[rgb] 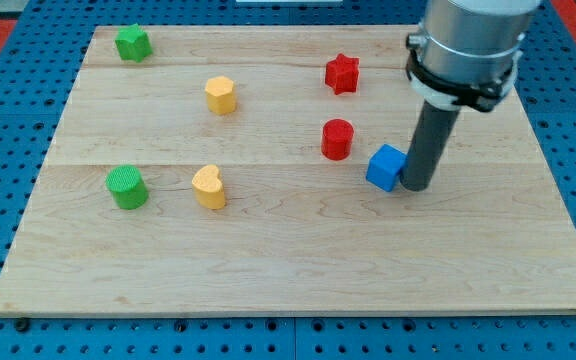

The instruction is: Slide the blue cube to the red circle

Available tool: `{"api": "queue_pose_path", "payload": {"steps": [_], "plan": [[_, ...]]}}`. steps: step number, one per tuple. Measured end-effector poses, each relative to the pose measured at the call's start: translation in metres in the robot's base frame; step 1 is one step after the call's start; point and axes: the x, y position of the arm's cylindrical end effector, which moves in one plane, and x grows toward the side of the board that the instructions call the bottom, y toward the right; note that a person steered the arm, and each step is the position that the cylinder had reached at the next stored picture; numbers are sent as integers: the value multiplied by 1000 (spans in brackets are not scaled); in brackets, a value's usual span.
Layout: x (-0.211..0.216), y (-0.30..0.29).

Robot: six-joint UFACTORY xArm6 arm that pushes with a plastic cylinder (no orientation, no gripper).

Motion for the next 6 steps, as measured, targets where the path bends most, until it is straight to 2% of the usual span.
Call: {"api": "queue_pose_path", "payload": {"steps": [1,3,4,6], "plan": [[-22,-6],[30,-19],[8,-26],[-70,-26]]}}
